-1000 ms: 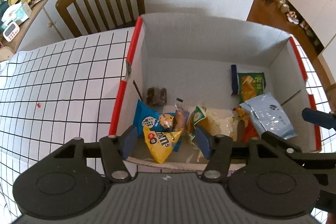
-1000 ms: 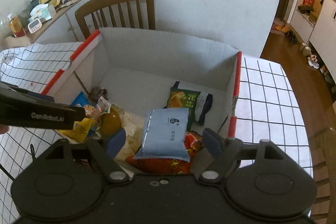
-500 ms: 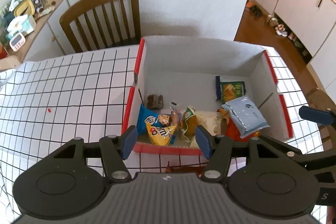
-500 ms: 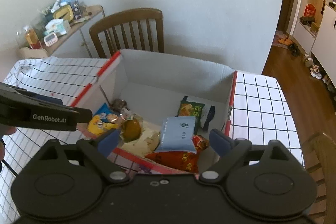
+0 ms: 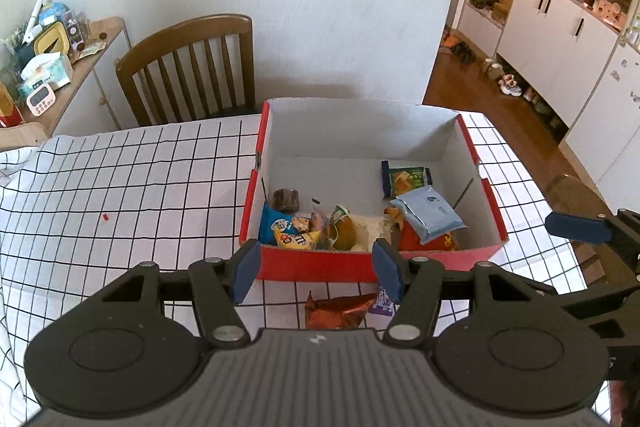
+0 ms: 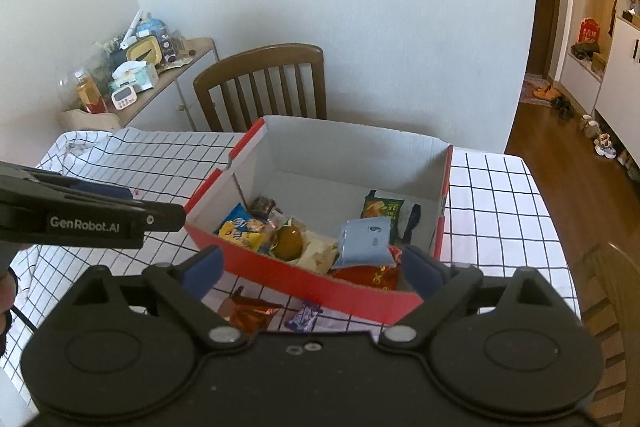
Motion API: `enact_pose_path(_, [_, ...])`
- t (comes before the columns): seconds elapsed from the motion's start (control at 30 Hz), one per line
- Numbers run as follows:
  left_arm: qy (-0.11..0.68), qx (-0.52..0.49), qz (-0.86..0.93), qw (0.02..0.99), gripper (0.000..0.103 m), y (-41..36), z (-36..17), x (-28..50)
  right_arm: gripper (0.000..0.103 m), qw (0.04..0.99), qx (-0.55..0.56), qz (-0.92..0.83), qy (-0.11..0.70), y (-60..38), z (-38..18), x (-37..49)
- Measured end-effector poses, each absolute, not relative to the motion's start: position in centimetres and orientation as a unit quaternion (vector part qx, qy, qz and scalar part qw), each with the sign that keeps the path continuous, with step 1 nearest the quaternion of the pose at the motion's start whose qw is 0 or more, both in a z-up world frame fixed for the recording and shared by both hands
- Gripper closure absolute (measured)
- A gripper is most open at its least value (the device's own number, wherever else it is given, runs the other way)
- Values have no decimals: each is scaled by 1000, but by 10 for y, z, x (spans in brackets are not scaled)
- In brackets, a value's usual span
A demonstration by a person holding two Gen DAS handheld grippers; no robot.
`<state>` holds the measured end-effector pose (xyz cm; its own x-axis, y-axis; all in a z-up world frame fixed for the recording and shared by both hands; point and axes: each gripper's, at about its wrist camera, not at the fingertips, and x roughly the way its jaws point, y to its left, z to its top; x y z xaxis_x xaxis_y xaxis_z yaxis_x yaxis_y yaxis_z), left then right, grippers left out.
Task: Organize snacks
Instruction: 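Withdraw both grippers from the box toward the Oreo bag and purple bar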
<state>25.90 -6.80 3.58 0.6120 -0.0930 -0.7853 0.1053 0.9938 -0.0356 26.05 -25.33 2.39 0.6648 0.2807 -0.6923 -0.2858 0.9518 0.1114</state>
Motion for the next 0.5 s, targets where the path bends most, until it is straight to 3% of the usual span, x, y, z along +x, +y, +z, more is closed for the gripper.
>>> enact_pose_path(0.2, [423,7,-61,904,32,-64,38,236,1,921,3,145,363,-254,29,239])
enact_pose_path(0.5, [410,8,-64,910,20,-59,28,208,0,926,23,143,349,-260,21,217])
